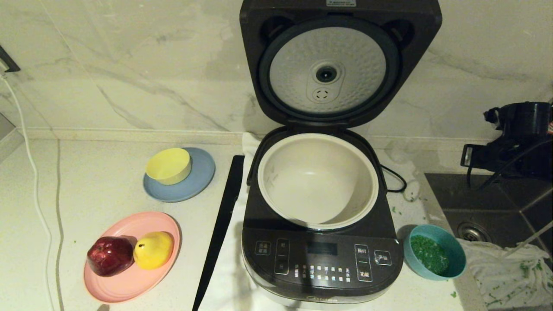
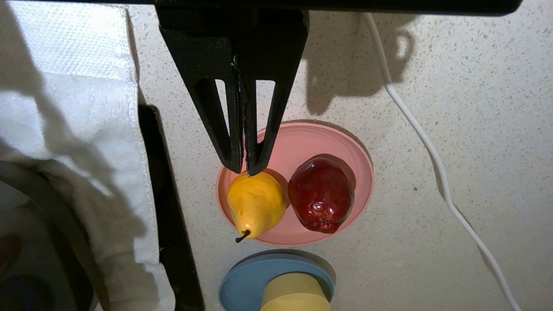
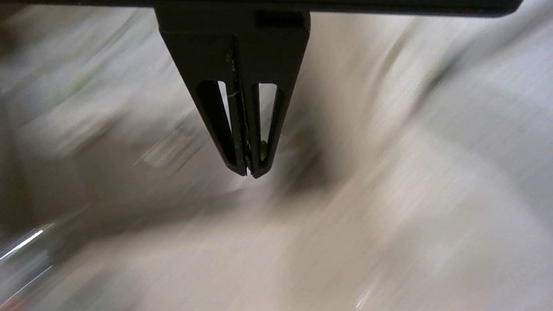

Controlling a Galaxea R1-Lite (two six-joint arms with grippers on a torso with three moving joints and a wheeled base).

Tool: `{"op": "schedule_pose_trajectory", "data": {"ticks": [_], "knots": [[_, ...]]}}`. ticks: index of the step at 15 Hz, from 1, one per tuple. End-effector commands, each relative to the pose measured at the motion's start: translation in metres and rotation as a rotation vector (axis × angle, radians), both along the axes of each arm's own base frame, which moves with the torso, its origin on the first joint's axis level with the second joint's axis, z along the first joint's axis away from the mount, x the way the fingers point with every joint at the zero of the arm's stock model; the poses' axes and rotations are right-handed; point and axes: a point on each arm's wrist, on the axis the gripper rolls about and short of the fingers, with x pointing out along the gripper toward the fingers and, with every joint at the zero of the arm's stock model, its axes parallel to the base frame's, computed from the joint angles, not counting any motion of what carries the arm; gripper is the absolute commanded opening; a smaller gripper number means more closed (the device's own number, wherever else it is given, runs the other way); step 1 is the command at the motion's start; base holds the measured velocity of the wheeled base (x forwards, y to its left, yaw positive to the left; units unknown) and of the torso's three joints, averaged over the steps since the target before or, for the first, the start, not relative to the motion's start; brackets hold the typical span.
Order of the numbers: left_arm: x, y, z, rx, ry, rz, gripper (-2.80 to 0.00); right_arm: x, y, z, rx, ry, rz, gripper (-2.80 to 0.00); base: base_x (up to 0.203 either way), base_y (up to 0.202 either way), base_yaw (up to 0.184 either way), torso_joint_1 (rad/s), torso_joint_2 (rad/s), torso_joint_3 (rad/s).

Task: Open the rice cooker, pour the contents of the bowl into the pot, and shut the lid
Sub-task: Fill a bowl with water from the tap

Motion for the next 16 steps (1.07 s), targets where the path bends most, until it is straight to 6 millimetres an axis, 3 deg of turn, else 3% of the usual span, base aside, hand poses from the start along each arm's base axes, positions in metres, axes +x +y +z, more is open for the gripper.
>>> {"op": "schedule_pose_trajectory", "data": {"ticks": [1,3,6,11,16], "knots": [[0.0,0.0,-0.002,0.001,0.006,0.0,-2.8,-0.055,0.019,0.026,0.239,0.201,0.144,-2.8,0.0,0.0,0.0,0.0,0.0,0.0],[0.0,0.0,-0.002,0.001,0.006,0.0,-2.8,-0.079,0.024,0.031,0.315,0.281,0.178,-2.8,0.0,0.0,0.0,0.0,0.0,0.0],[0.0,0.0,-0.002,0.0,0.006,0.0,-2.8,-0.098,0.03,0.021,0.329,0.354,0.184,-2.8,0.0,0.0,0.0,0.0,0.0,0.0],[0.001,0.0,-0.002,0.0,0.006,0.0,-2.8,-0.109,0.042,-0.012,0.33,0.468,0.191,-2.8,0.0,0.0,0.0,0.0,0.0,0.0],[0.0,0.0,-0.002,0.001,0.006,0.0,-2.8,-0.104,0.046,-0.041,0.306,0.474,0.185,-2.8,0.0,0.0,0.0,0.0,0.0,0.0]]}}
